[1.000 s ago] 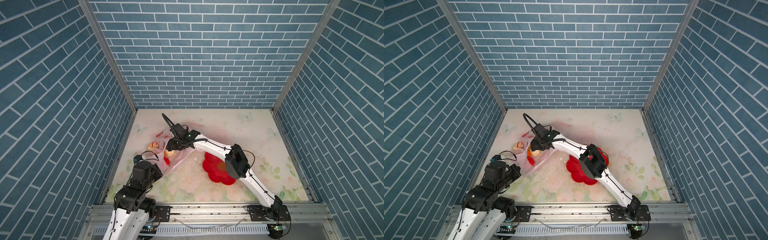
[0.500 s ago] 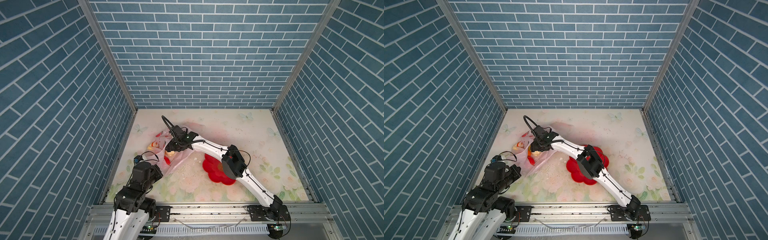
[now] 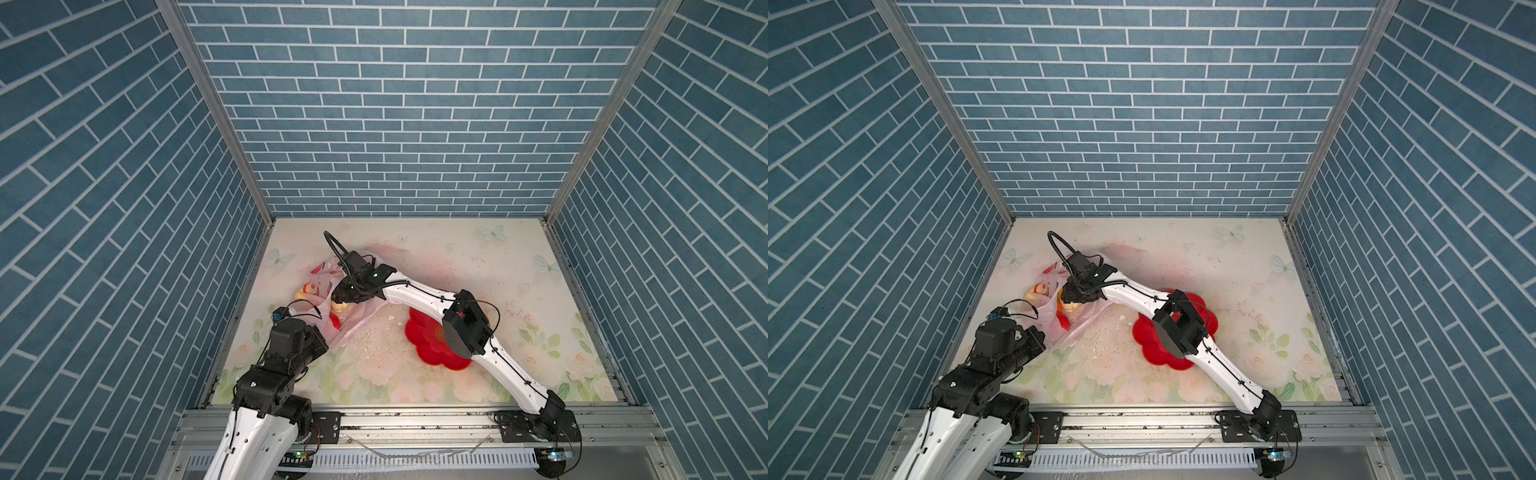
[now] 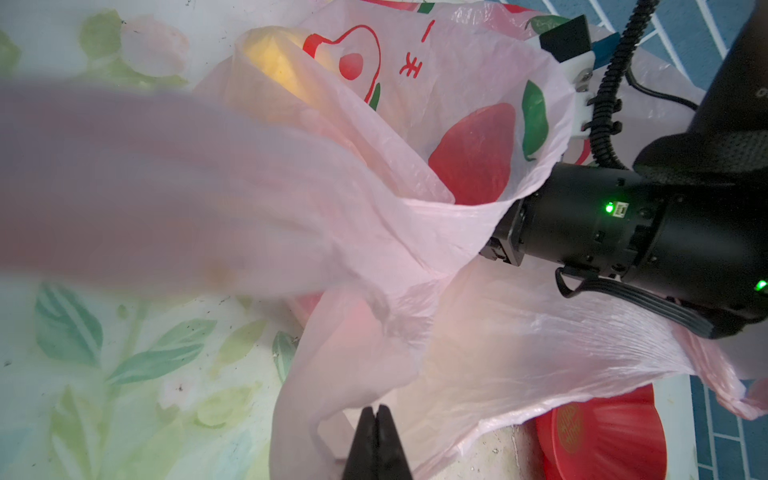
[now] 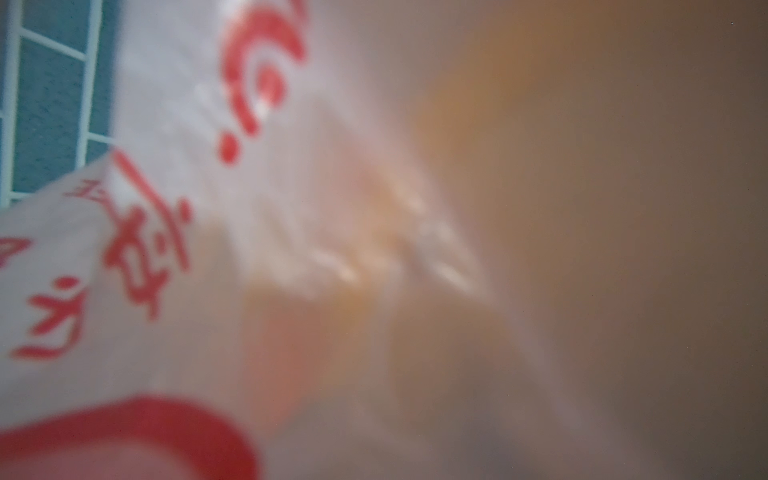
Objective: Take the fake fruits out of the plastic bag
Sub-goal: 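Push the right gripper deeper into the bag while the left gripper holds it, then grasp the cream fake pear with the right gripper and lift it out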
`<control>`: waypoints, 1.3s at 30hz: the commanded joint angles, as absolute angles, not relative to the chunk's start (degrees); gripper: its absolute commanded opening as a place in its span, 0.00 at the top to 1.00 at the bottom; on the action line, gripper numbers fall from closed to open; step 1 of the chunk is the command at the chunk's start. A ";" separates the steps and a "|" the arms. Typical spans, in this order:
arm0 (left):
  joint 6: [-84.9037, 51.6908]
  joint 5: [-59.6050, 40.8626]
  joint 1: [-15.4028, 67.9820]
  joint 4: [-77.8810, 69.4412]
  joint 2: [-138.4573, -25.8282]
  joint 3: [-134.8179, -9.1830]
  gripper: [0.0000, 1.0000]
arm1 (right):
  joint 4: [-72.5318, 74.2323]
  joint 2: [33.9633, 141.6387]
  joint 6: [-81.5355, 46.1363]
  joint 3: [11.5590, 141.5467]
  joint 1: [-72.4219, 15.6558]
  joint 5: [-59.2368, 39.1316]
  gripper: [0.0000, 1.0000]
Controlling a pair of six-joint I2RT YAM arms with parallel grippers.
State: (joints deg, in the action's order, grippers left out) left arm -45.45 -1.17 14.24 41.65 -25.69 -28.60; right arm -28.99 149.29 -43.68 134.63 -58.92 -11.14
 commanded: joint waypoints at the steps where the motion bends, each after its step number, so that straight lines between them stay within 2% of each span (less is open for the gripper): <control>1: -43.65 -0.69 14.50 39.48 -26.80 -30.01 1.00 | -28.42 145.58 -42.84 129.51 -58.97 -11.59 0.72; 10: -39.65 -0.41 14.50 36.83 -32.56 -33.14 1.00 | -25.66 132.80 -36.48 116.42 -59.83 -9.96 0.78; 18: -35.42 0.00 14.48 36.11 -35.48 -36.02 1.00 | -26.40 122.76 -31.94 107.71 -60.03 -11.75 0.80; 39: -34.44 -2.47 14.41 32.47 -37.37 -34.74 1.00 | -35.86 109.03 -22.38 108.91 -59.85 -17.36 0.82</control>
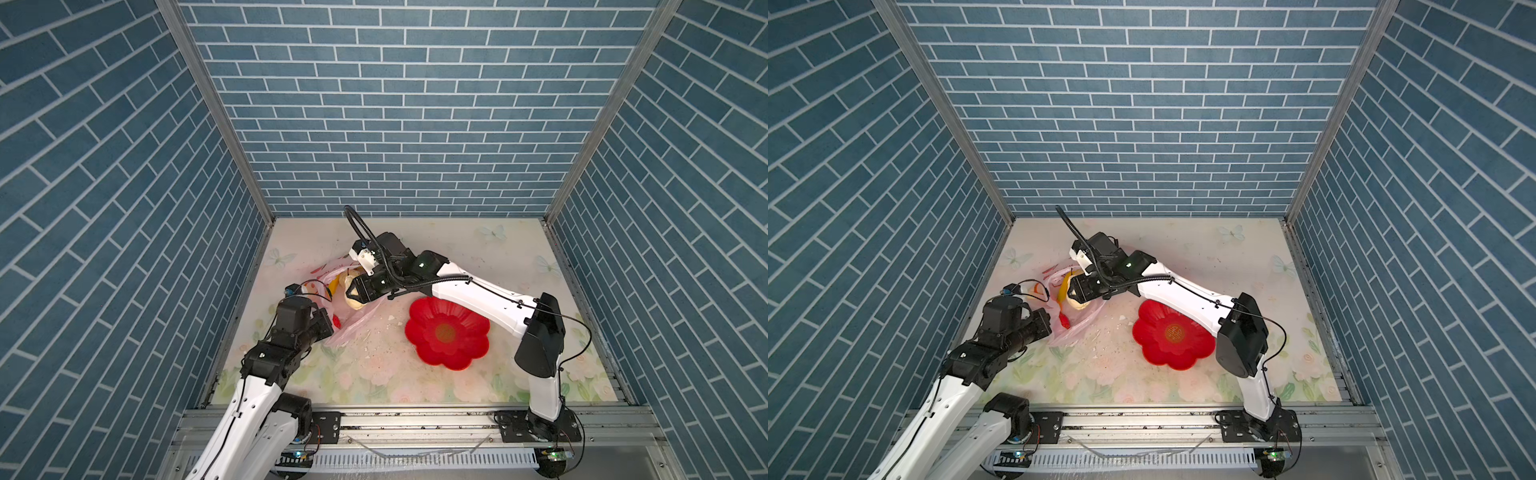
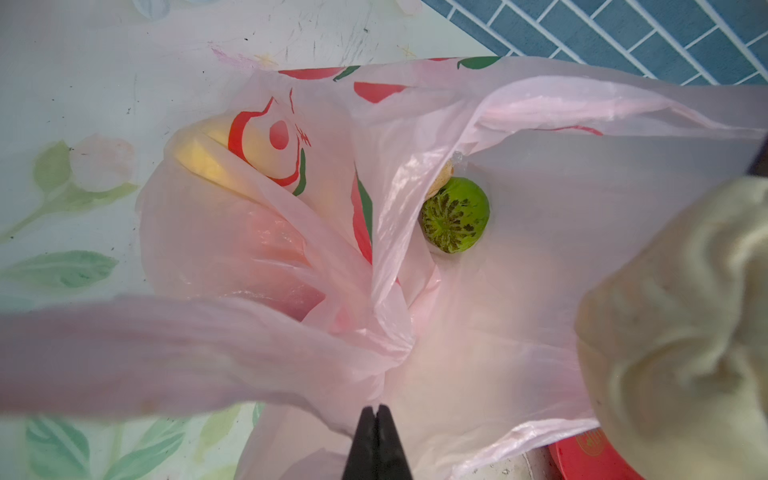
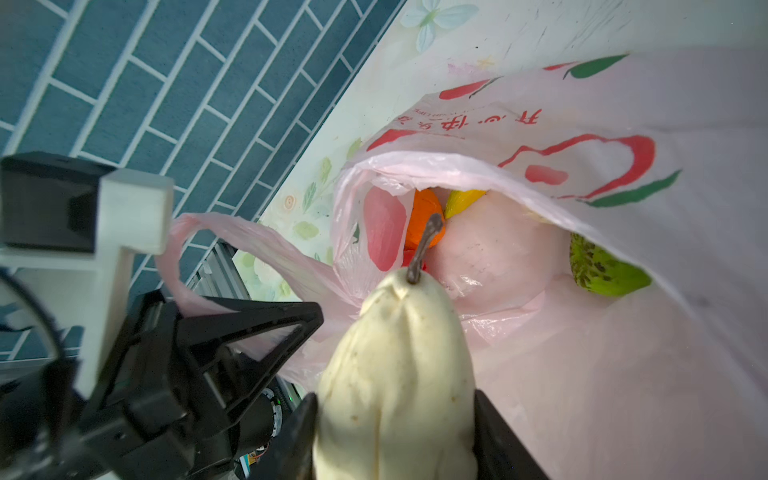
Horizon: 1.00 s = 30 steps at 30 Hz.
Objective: Take the fake fruits out of the plastic bag
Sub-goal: 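Grasp the cream fake pear with the right gripper and lift it out, then carry the pear to the red plate and release it with the right gripper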
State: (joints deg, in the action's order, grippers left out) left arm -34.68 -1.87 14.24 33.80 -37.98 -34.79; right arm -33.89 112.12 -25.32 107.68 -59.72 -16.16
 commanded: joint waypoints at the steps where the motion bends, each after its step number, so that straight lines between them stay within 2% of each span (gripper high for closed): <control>1: -34.54 -2.46 14.41 32.43 -37.07 -34.62 1.00 | -35.92 108.63 -22.18 109.21 -59.71 -17.40 0.82; 10: -35.51 -2.81 14.41 31.67 -36.89 -33.59 1.00 | -31.46 105.50 -22.47 110.30 -57.10 -15.56 0.84; 16: -35.93 -2.98 14.41 31.11 -37.21 -33.65 1.00 | -24.44 105.39 -25.41 110.14 -55.76 -18.16 0.84; 22: -36.16 -3.06 14.41 32.31 -36.83 -34.86 1.00 | -23.30 105.66 -25.81 111.13 -54.91 -19.23 0.84; 30: -36.11 -2.44 14.41 33.71 -34.38 -35.60 1.00 | -20.48 100.68 -27.42 105.20 -51.43 -15.91 0.86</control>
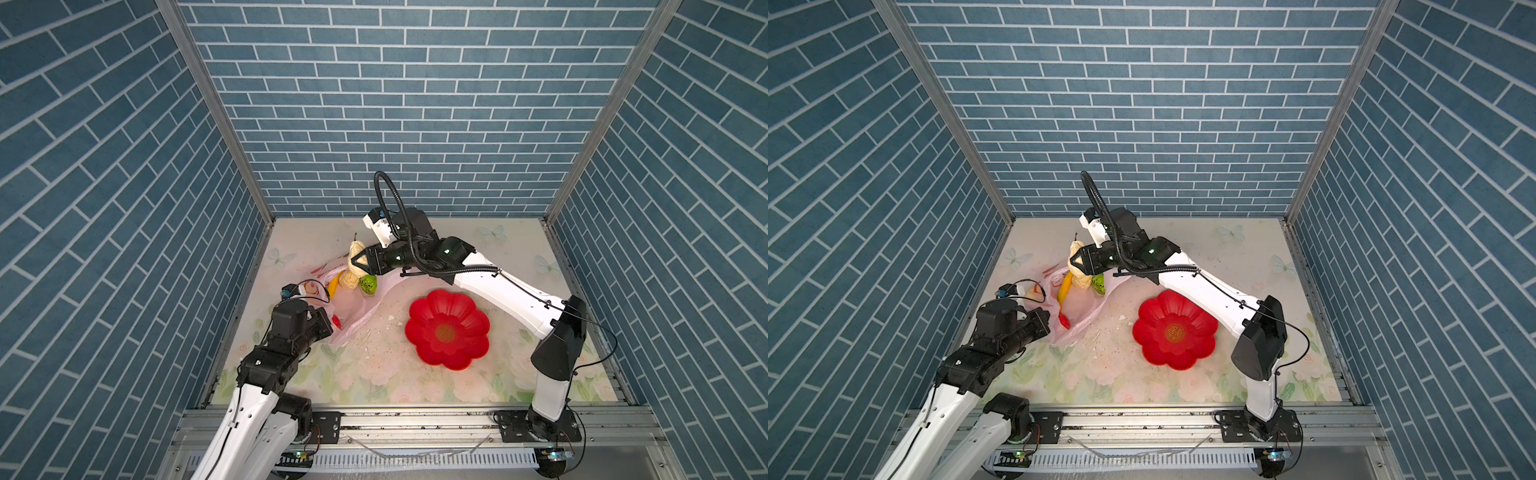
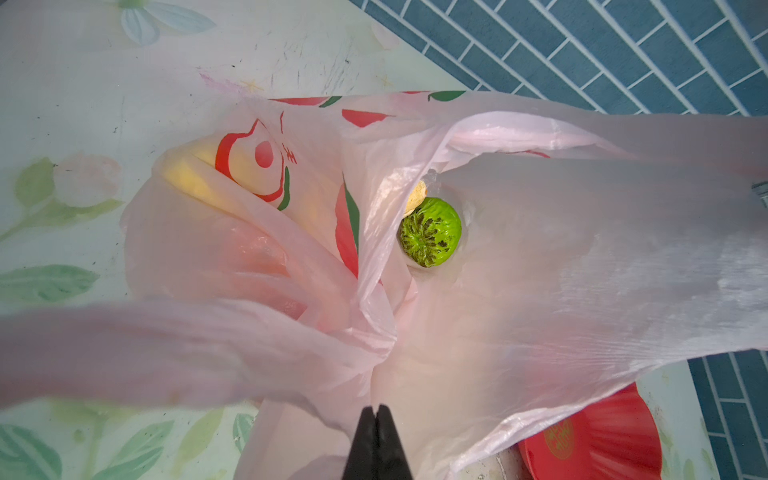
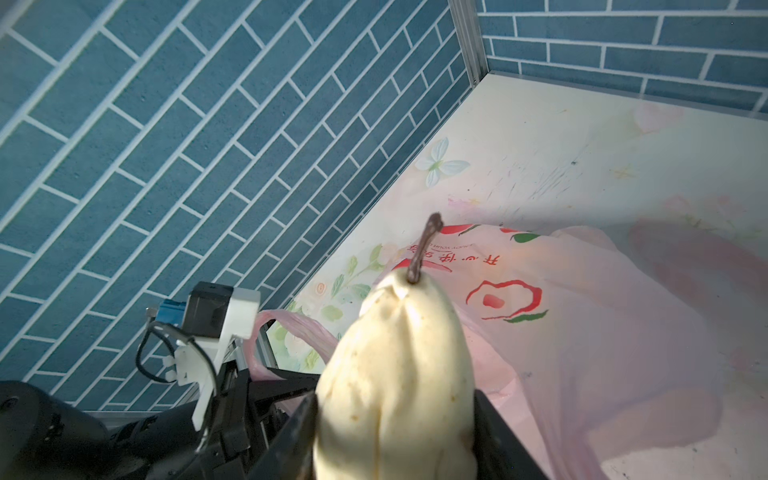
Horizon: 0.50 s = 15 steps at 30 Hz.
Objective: Take the fake fruits out of the plastic bag
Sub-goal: 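Carry the pear to the red plate and release it with the right gripper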
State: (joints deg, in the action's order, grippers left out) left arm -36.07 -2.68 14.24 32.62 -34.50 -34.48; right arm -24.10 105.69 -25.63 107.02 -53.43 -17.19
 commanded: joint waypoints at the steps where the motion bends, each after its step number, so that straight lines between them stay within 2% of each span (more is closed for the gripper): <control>1: -36.20 -2.46 14.41 33.67 -34.43 -35.43 1.00 | -20.16 100.02 -28.00 104.47 -50.49 -16.08 0.86; 8: -36.95 -2.46 14.41 33.19 -34.08 -34.56 1.00 | -18.63 95.73 -29.72 99.45 -45.31 -14.62 0.87; 15: -36.92 -2.12 14.41 33.48 -34.02 -34.67 1.00 | -26.23 91.86 -26.64 92.88 -42.65 -2.98 0.87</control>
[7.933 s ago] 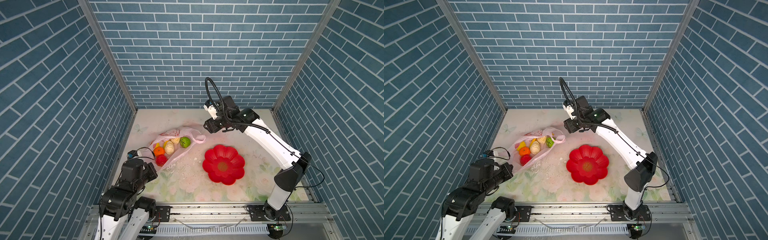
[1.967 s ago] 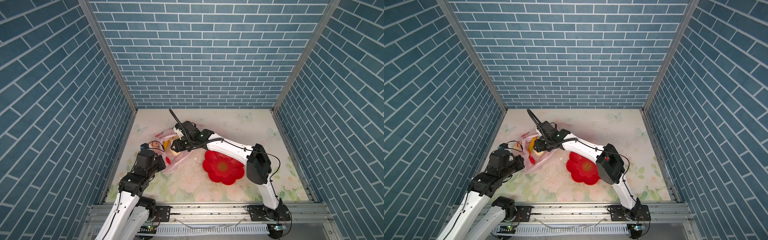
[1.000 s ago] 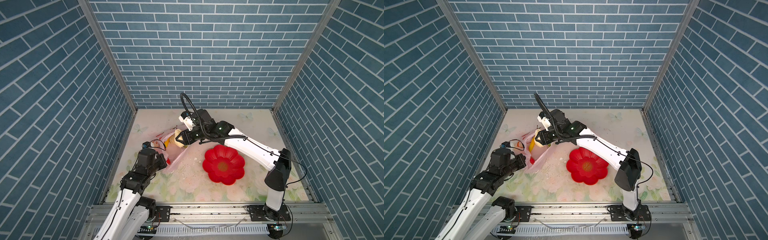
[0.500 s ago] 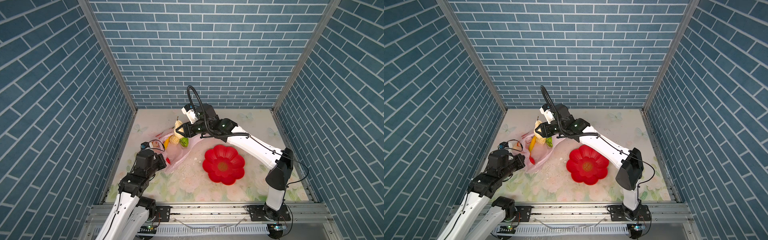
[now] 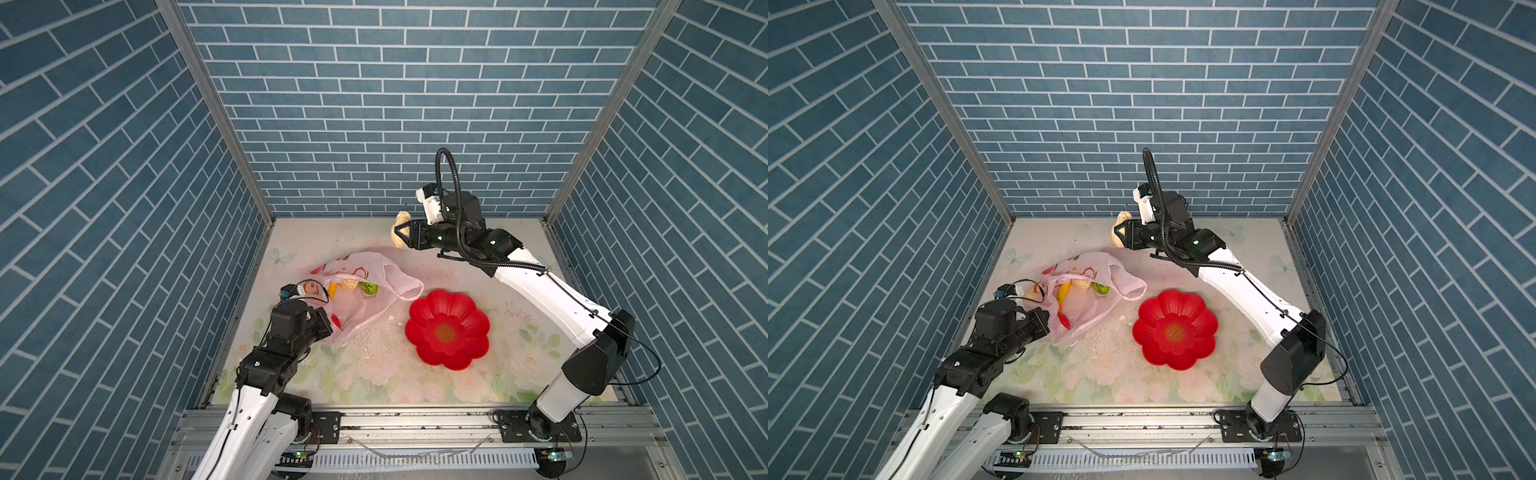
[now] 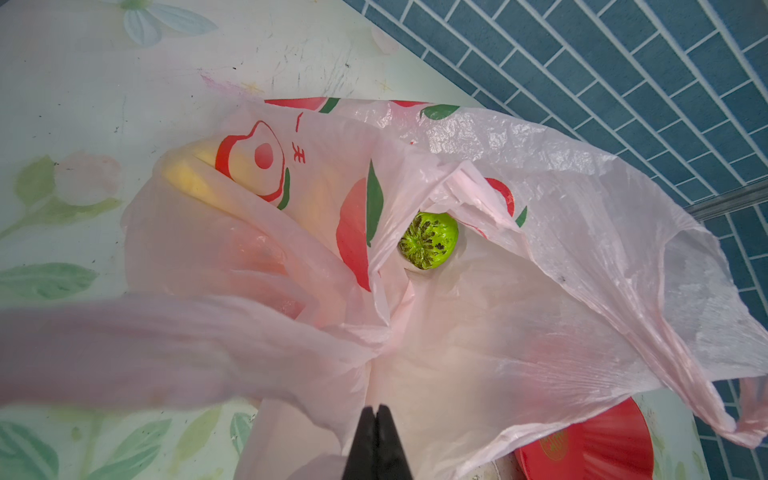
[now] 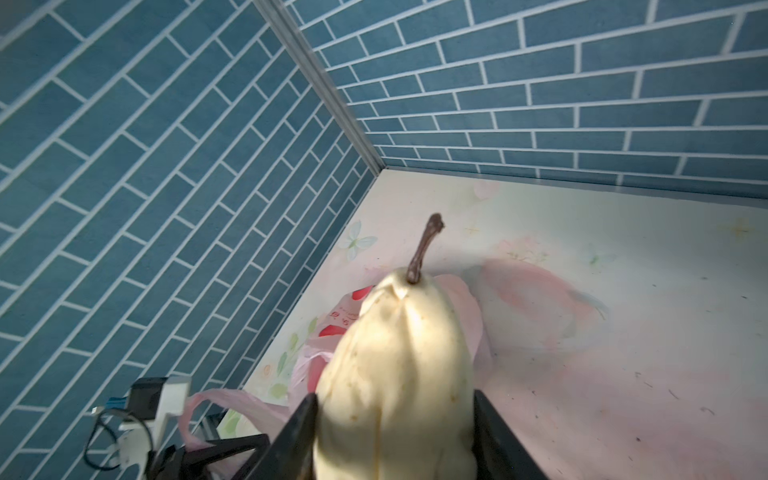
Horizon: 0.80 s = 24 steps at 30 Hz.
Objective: Take the fake fruits out of the plastic bag
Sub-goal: 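Carry the pear to the red plate and release it with the right gripper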
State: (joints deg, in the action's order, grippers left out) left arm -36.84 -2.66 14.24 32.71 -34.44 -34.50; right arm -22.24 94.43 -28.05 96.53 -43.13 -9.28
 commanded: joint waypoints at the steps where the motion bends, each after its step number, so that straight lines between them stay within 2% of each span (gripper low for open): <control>1: -36.92 -2.13 14.41 33.39 -34.07 -34.67 1.00 | -27.17 90.97 -26.63 91.19 -42.49 -1.52 0.87; 14: -37.16 -2.33 14.41 31.98 -35.50 -34.39 1.00 | -35.89 80.90 -35.07 67.65 -42.65 4.52 0.87; 24: -37.40 -2.10 14.41 31.93 -35.38 -34.28 1.00 | -33.94 82.45 -41.31 58.59 -45.03 2.99 0.86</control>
State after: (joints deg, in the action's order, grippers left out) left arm -37.15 -2.63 14.24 32.25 -35.64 -34.48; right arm -35.03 81.87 -36.91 61.12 -44.60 3.07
